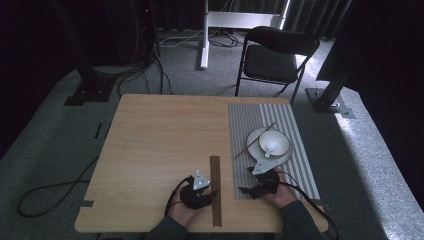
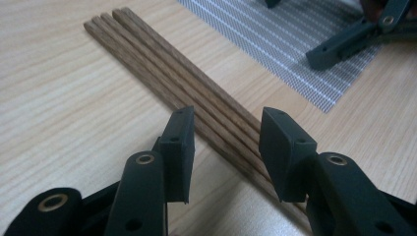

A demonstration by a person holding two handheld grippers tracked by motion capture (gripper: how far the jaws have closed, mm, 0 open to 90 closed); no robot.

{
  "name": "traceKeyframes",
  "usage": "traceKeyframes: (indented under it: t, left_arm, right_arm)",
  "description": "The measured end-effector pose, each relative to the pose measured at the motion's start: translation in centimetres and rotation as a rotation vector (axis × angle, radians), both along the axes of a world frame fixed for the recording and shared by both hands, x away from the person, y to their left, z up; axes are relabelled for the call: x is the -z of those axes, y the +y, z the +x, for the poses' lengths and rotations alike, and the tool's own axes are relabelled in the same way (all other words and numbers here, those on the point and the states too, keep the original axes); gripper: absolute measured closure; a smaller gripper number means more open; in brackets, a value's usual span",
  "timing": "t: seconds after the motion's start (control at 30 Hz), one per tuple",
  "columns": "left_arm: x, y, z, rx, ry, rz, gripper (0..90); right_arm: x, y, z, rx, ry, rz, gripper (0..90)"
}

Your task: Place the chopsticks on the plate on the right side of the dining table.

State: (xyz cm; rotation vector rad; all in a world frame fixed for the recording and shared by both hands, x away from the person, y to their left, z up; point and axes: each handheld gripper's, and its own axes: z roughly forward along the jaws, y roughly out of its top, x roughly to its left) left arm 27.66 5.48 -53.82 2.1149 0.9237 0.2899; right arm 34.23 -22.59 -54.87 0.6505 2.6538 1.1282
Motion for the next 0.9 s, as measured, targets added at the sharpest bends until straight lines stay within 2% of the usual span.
traceKeyframes:
  t: [0.4, 0.5, 0.6, 0.63, 0.67, 0.83, 0.9]
  left_arm:
    - [0.15, 0.35, 0.17, -0.027, 0.017, 0.014, 64.1]
    - [0.16, 0.53, 0.35, -0.037, 0.043, -0.004, 64.1]
    - [0.11, 0.56, 0.4, -0.045, 0.045, -0.001, 64.0]
    - [0.1, 0.58, 0.42, -0.043, 0.053, -0.009, 64.0]
    - [0.1, 0.6, 0.44, -0.032, 0.067, -0.036, 63.7]
    - [0.26, 0.36, 0.39, -0.044, 0.061, 0.001, 65.4]
    - [0.19, 0.38, 0.4, -0.058, 0.046, 0.025, 66.2]
  right_arm:
    - [0.0, 0.0, 0.0, 0.0, 0.001, 0.0, 12.1]
    - [0.0, -0.01, 0.01, -0.001, -0.001, 0.0, 12.2]
    - [0.0, 0.0, 0.0, 0.0, 0.001, 0.0, 12.1]
    - [0.0, 0.0, 0.01, -0.001, 0.0, 0.0, 12.1]
    - [0.0, 0.0, 0.01, 0.0, 0.0, 0.0, 12.1]
    - [0.0, 0.0, 0.0, 0.0, 0.001, 0.0, 12.1]
    - [0.0, 0.0, 0.0, 0.0, 0.001, 0.0, 12.1]
